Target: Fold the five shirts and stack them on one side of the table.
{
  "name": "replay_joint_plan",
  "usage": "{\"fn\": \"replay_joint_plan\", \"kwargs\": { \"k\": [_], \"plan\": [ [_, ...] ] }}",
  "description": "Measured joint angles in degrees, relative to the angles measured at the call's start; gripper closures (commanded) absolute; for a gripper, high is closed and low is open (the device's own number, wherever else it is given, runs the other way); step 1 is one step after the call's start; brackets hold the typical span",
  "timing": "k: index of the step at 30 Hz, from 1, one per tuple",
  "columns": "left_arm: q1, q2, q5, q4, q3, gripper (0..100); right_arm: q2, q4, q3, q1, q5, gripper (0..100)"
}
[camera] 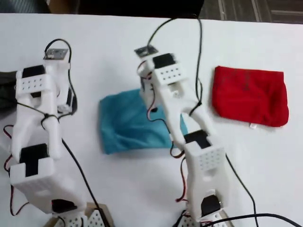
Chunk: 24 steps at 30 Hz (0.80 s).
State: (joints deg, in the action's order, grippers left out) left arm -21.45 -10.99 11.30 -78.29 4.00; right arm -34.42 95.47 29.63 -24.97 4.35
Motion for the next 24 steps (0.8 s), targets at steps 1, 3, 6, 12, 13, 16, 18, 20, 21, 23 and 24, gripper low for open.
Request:
{"fn": "replay_joint_plan", "kwargs": {
  "k": [1,3,6,12,13,16,18,20,21,23,24],
  "plan": [
    [0.0,0.0,0.0,0.4,0.0,88,-0.3,-0.1,0.0,0.0,-1.5,58.8],
    [0.0,0.0,0.0,0.9,0.0,88,-1.4,-1.5,0.4,0.4,-4.2,58.8],
    [0.0,0.0,0.0,1.1,0.0,88,-4.6,-3.8,0.7,0.2,-7.9,58.8],
    [0.0,0.0,0.0,1.1,0.0,88,-10.3,-5.4,1.1,0.6,-10.3,58.9],
    [0.0,0.0,0.0,1.1,0.0,88,-10.8,-5.4,1.5,0.6,-10.7,58.9],
    [0.0,0.0,0.0,1.1,0.0,88,-11.8,-5.1,2.2,1.7,-12.7,59.0],
    [-0.1,0.0,0.0,1.1,0.0,88,-12.2,-5.0,2.4,2.5,-13.3,59.0],
    [0.0,0.0,0.0,1.1,0.0,88,-12.7,-3.6,3.0,3.3,-13.3,59.1],
    [0.0,0.0,0.0,1.1,0.0,88,-12.9,-2.9,3.1,3.7,-13.3,59.1],
    [-0.1,0.0,0.0,1.1,0.0,88,-13.4,-1.8,3.2,4.2,-11.3,59.1],
    [-0.1,0.0,0.0,1.1,0.1,88,-13.8,-1.2,3.2,4.5,-10.0,59.1]
  ]
}}
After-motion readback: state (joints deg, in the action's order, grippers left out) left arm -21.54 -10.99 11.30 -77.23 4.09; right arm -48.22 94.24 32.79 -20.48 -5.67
